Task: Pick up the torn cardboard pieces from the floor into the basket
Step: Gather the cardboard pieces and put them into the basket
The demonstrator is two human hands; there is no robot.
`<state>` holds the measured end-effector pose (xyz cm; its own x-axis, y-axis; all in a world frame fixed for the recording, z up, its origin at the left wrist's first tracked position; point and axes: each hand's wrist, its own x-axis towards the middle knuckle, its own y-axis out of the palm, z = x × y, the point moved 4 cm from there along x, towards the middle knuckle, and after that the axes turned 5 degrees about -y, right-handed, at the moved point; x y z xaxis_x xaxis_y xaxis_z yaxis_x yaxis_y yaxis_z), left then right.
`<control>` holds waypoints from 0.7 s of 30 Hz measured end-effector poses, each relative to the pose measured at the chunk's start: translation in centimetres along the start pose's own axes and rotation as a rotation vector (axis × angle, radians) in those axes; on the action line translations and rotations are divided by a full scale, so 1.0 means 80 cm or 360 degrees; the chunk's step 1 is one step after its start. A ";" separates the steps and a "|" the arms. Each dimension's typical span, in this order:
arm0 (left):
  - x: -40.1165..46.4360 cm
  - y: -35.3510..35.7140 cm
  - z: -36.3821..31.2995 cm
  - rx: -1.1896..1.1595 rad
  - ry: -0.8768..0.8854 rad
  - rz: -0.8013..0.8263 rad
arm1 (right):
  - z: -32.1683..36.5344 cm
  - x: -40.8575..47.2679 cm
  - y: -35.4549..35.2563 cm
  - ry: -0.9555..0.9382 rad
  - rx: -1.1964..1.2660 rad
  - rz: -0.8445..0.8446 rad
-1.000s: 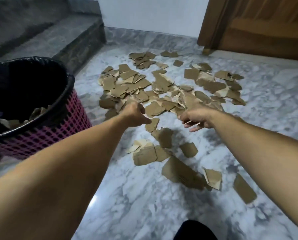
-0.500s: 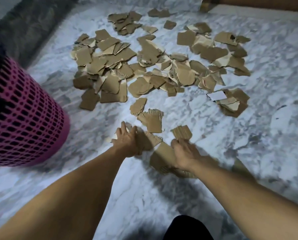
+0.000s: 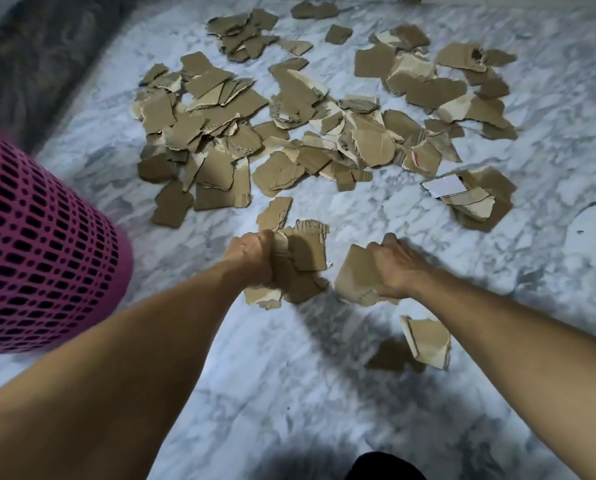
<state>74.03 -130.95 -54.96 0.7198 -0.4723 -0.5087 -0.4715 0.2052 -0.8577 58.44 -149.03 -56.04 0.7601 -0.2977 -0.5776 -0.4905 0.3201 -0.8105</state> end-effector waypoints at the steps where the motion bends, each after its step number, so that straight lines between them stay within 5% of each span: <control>1: 0.002 -0.003 -0.003 -0.0006 0.0007 0.0007 | -0.002 0.001 0.000 0.0005 0.0029 -0.0005; 10: 0.028 -0.028 -0.051 -0.0283 0.0380 0.0139 | -0.036 0.000 -0.007 -0.0024 0.0373 0.0061; 13: 0.025 -0.021 -0.074 0.0110 0.0602 0.0067 | -0.050 -0.018 -0.018 -0.0059 0.0373 0.0184; 16: 0.012 -0.010 -0.087 0.0593 0.0660 0.0287 | -0.049 -0.042 -0.016 -0.0158 0.0316 0.0319; 21: 0.016 0.018 -0.078 0.0580 0.0562 0.0238 | -0.037 -0.073 0.045 -0.0310 -0.0002 0.0349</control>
<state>71.12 -136.60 -56.43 0.4132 -0.6619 -0.6254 -0.3030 0.5477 -0.7799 50.96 -148.79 -55.87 0.7033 -0.0433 -0.7095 -0.6525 0.3567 -0.6686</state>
